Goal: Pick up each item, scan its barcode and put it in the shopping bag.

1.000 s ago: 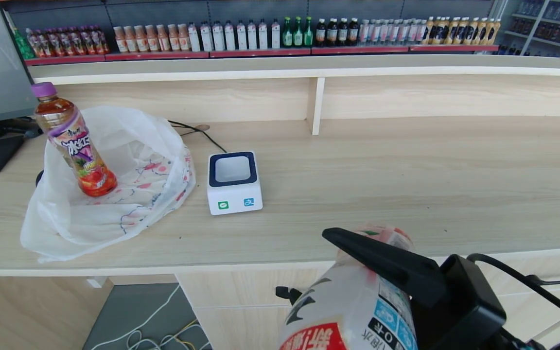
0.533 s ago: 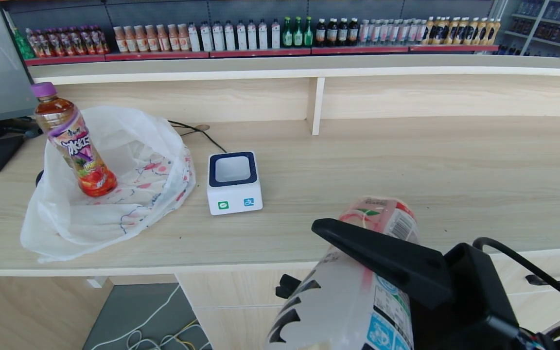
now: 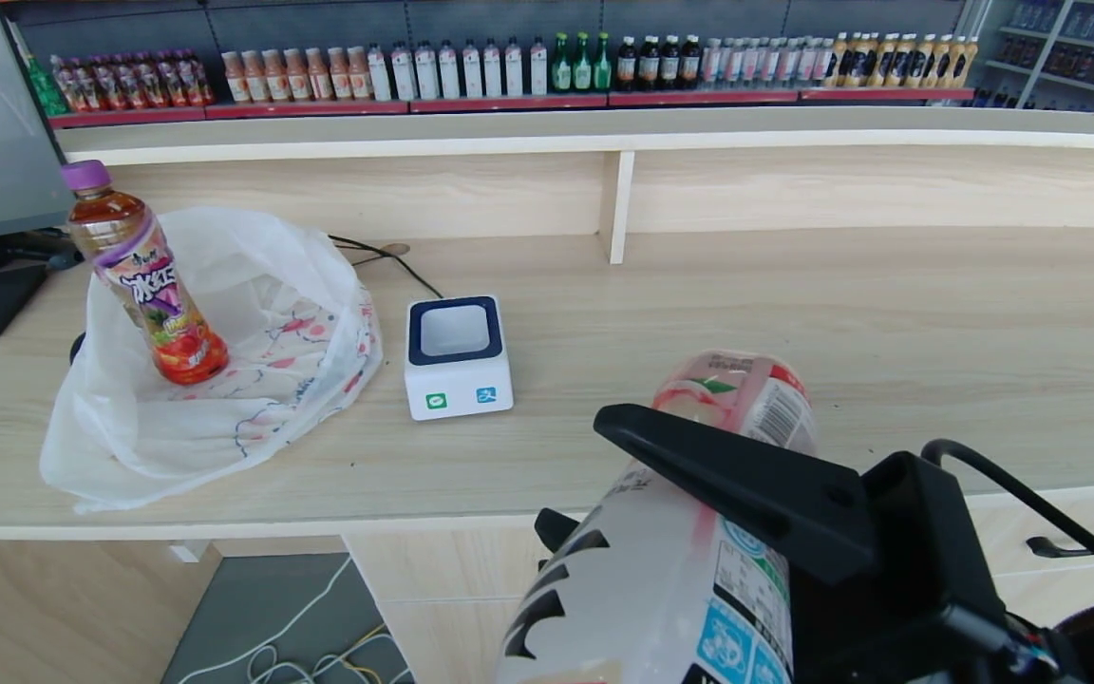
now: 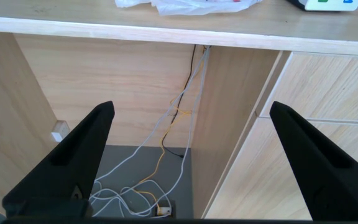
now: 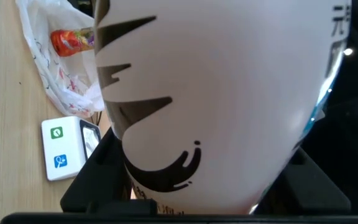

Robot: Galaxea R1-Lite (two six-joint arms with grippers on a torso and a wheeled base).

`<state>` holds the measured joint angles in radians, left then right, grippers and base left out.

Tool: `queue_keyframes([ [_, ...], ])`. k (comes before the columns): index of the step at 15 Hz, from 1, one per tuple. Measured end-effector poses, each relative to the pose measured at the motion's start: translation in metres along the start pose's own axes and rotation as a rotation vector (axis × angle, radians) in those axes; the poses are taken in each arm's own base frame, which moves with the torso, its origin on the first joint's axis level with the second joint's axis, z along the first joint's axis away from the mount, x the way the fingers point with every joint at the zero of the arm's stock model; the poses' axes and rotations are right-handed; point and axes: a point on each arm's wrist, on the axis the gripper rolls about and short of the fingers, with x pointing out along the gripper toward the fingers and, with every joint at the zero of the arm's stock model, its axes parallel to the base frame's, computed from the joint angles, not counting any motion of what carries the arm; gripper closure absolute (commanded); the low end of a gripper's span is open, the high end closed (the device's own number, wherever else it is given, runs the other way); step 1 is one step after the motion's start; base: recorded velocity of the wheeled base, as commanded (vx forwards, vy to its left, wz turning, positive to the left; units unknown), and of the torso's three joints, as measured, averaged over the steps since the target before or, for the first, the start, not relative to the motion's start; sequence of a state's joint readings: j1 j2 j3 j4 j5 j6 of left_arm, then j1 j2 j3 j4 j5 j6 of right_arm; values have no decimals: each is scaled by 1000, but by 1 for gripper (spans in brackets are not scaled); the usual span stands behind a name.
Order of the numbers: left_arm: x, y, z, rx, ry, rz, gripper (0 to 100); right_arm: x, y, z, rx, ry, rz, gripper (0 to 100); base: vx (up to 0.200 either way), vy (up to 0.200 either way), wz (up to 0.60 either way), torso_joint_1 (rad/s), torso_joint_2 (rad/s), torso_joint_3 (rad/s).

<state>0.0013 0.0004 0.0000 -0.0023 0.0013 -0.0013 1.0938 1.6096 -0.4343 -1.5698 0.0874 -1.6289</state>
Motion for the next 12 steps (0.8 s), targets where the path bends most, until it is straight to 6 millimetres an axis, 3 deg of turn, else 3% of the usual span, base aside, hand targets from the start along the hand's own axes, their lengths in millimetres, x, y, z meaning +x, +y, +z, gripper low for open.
queue_keyframes([
  [9,0,0,0,0,0,0,0,-1,1,-2,1,8,6,100,0,0,0,0,0,0],
  [12,0,0,0,0,0,0,0,-4,3,-3,88,13,18,100,0,0,0,0,0,0],
])
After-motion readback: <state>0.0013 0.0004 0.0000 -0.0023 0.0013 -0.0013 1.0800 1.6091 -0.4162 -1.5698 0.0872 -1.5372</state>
